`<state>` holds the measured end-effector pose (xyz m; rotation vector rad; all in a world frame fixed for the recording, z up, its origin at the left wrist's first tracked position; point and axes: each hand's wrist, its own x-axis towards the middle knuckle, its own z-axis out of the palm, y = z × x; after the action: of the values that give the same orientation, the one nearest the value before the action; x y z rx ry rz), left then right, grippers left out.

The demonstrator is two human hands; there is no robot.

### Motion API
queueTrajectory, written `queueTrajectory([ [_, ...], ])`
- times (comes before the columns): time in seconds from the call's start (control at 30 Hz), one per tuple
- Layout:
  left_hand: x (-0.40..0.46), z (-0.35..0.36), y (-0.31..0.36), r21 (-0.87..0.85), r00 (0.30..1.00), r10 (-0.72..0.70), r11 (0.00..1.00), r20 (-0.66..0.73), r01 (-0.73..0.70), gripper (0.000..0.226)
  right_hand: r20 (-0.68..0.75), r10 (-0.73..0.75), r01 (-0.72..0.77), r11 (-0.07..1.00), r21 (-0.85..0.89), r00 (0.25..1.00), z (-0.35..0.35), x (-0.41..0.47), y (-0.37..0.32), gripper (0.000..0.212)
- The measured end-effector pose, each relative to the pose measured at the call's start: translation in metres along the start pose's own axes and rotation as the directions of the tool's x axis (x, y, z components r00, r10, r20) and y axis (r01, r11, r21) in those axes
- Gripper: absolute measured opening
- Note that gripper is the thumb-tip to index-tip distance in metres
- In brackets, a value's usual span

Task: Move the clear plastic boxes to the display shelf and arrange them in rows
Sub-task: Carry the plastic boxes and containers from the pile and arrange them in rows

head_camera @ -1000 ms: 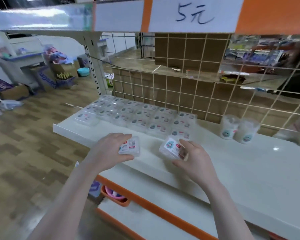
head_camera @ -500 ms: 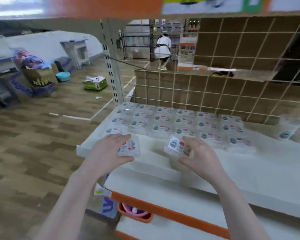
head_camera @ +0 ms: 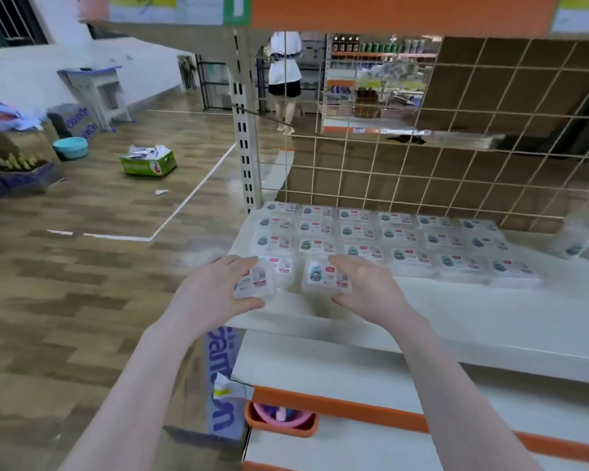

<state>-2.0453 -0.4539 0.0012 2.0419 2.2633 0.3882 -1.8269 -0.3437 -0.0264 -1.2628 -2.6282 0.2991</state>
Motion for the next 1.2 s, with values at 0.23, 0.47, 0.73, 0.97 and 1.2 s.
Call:
queueTrajectory([
  [0.23,0.002,-0.002,-0.013,-0.016,1.0,0.011,1.0,0.001,-0.011,0.072,0.047,-0.005,0.004,1.0,0.013,0.999,0.007,0.021,-0.005,0.064],
  [0.47,-0.001,0.002,-0.024,-0.02,0.999,-0.004,1.0,0.045,0.005,0.072,-0.075,0.005,0.003,0.995,0.1,0.997,0.028,0.013,0.002,0.055],
  [0.73,0.008,0.003,-0.022,-0.046,0.999,0.012,0.999,0.042,-0.01,0.073,-0.244,0.13,-0.086,0.979,0.184,0.961,0.037,-0.001,0.011,0.038],
  [0.97,0.012,0.003,-0.016,-0.041,0.999,0.026,0.999,0.04,-0.024,0.072,-0.307,0.156,-0.096,0.975,0.2,0.939,0.044,0.002,0.005,0.036],
  [1.2,0.011,0.001,-0.014,-0.035,0.999,0.02,0.999,0.042,-0.018,0.071,-0.396,0.149,-0.091,0.983,0.161,0.906,0.052,0.003,0.001,0.033],
])
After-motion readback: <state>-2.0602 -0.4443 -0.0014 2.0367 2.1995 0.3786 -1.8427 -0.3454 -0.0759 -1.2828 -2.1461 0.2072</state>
